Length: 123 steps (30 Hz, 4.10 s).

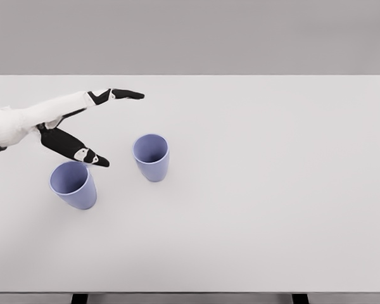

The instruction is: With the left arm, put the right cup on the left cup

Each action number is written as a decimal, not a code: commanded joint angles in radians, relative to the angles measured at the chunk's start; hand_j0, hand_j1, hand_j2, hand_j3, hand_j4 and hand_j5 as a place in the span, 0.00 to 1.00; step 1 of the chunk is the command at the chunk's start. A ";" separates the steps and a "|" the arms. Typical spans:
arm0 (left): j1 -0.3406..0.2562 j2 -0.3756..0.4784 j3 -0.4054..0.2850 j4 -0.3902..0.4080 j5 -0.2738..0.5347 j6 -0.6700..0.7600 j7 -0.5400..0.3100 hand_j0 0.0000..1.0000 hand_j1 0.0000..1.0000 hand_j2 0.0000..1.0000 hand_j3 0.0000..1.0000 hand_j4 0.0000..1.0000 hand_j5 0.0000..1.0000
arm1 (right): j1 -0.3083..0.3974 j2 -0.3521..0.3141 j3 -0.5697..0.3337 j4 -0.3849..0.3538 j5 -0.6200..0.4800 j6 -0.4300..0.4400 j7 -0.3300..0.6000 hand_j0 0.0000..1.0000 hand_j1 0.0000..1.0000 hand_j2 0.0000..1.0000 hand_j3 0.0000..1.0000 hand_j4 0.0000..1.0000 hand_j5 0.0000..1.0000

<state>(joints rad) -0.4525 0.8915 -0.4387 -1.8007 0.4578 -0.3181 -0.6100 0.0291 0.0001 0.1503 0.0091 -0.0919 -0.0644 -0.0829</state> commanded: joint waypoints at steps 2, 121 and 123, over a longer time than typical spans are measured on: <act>-0.006 -0.046 -0.037 0.000 0.016 0.120 -0.001 1.00 1.00 1.00 1.00 1.00 1.00 | 0.000 0.000 0.000 0.000 0.000 -0.002 0.000 1.00 1.00 1.00 1.00 1.00 1.00; -0.026 -0.324 -0.176 0.419 -0.050 0.244 0.010 1.00 1.00 1.00 1.00 1.00 1.00 | 0.000 0.000 0.000 0.000 0.000 0.000 0.000 1.00 1.00 1.00 1.00 1.00 1.00; -0.025 -0.322 -0.175 0.417 -0.048 0.244 0.010 1.00 1.00 1.00 1.00 1.00 1.00 | 0.000 0.000 0.000 0.000 0.000 0.000 0.000 1.00 1.00 1.00 1.00 1.00 1.00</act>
<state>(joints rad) -0.4771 0.5756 -0.5969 -1.3949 0.5013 -0.0691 -0.6002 0.0291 0.0001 0.1504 0.0091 -0.0919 -0.0647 -0.0830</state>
